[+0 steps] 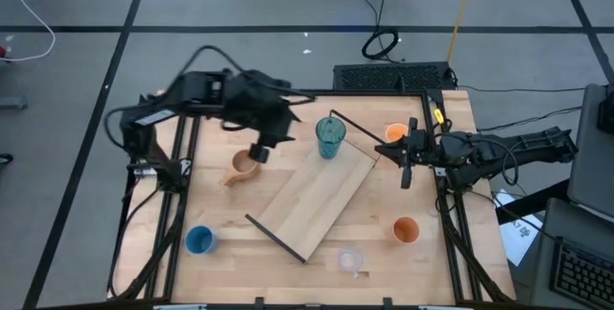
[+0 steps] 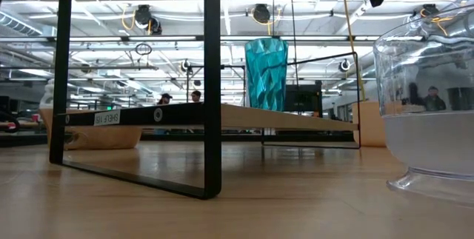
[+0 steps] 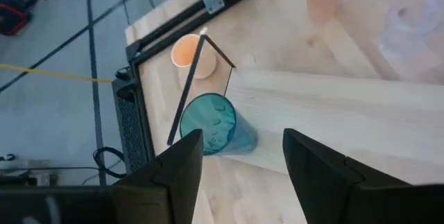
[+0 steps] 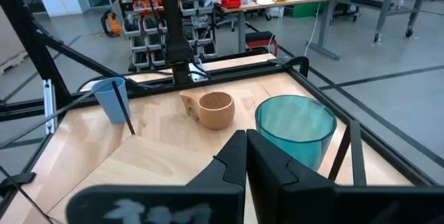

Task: Stack small to large cups/mugs on shelf
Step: Put the orange cup on the shelf

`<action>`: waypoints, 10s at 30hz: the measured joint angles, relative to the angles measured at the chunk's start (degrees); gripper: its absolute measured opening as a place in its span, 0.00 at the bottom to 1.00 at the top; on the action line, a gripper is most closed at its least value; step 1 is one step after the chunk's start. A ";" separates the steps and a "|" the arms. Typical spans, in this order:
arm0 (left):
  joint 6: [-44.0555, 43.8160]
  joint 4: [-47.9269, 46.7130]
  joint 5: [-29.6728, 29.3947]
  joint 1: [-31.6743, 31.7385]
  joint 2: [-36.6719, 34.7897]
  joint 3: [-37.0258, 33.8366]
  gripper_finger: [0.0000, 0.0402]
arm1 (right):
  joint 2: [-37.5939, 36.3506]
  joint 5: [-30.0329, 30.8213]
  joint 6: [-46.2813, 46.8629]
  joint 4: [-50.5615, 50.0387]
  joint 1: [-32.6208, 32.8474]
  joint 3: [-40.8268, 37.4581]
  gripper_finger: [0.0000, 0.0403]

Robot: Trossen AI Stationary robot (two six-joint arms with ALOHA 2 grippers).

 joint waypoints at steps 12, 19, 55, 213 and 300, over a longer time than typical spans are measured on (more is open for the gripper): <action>-10.24 -7.39 -5.92 -6.74 -6.91 0.00 0.50 | 1.13 -0.04 -0.37 4.78 0.00 0.00 0.00; -13.91 -13.44 -6.69 -10.23 -9.89 0.00 0.50 | 3.71 -0.02 0.39 6.13 0.00 0.00 0.00; -20.83 11.58 -18.84 -24.68 -24.78 -34.17 0.23 | 12.89 6.04 -7.50 19.25 10.88 7.21 0.00; -41.88 30.93 -49.57 -40.20 -33.74 -73.79 0.58 | 58.31 -28.28 80.39 -64.54 24.70 41.18 0.32; -40.53 33.94 -49.61 -40.21 -33.73 -73.77 0.58 | 34.38 11.82 -13.80 57.09 20.09 -7.02 0.00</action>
